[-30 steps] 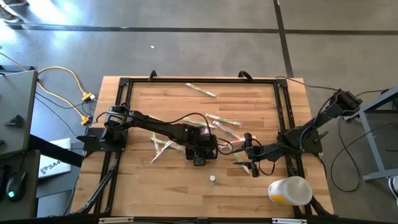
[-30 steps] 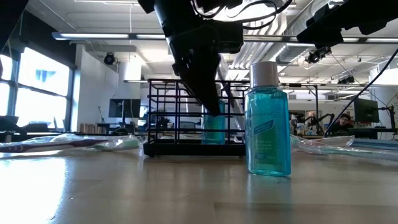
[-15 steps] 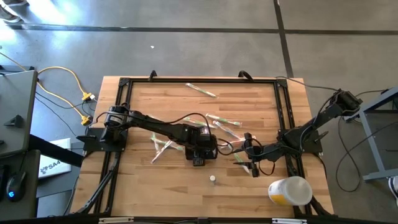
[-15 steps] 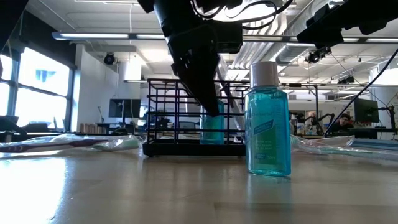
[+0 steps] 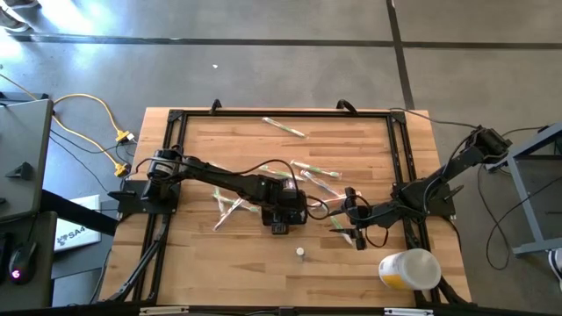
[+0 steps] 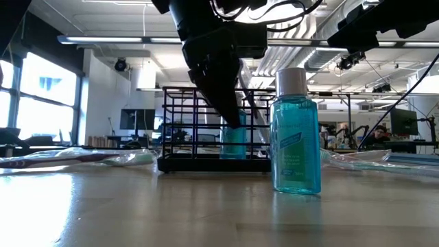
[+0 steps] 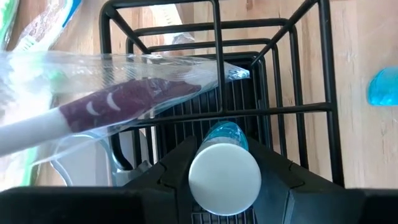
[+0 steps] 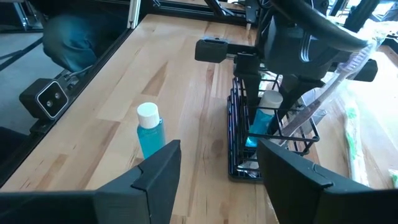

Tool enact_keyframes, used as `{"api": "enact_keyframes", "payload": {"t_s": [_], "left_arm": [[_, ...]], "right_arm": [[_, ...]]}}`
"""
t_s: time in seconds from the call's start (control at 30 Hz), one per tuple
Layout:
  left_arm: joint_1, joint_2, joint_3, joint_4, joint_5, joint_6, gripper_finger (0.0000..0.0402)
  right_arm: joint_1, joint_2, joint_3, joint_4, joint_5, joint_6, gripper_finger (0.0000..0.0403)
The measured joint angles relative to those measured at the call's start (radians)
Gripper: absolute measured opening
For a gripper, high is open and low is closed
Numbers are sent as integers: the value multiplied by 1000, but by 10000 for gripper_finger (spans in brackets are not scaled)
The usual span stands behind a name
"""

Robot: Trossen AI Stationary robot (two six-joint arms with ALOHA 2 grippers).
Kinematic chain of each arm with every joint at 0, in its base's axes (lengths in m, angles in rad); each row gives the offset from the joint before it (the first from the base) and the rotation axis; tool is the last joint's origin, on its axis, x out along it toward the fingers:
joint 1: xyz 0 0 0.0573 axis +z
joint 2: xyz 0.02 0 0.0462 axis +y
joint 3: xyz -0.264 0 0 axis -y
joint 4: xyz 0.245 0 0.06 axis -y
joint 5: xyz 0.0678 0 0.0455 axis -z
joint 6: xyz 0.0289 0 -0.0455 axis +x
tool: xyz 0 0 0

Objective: Pick & Place toothbrushing station
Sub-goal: Put the mouthwash into the wire organizer

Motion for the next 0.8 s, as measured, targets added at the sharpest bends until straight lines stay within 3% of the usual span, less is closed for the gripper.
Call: {"api": "enact_keyframes", "payload": {"t_s": [0.33,0.8], "left_arm": [[0,0,51,-39,0,0,122],[0,-4,55,-35,-3,8,203]], "right_arm": [[0,0,0,0,-1,-3,204],[0,0,0,-6,-2,4,204]]}}
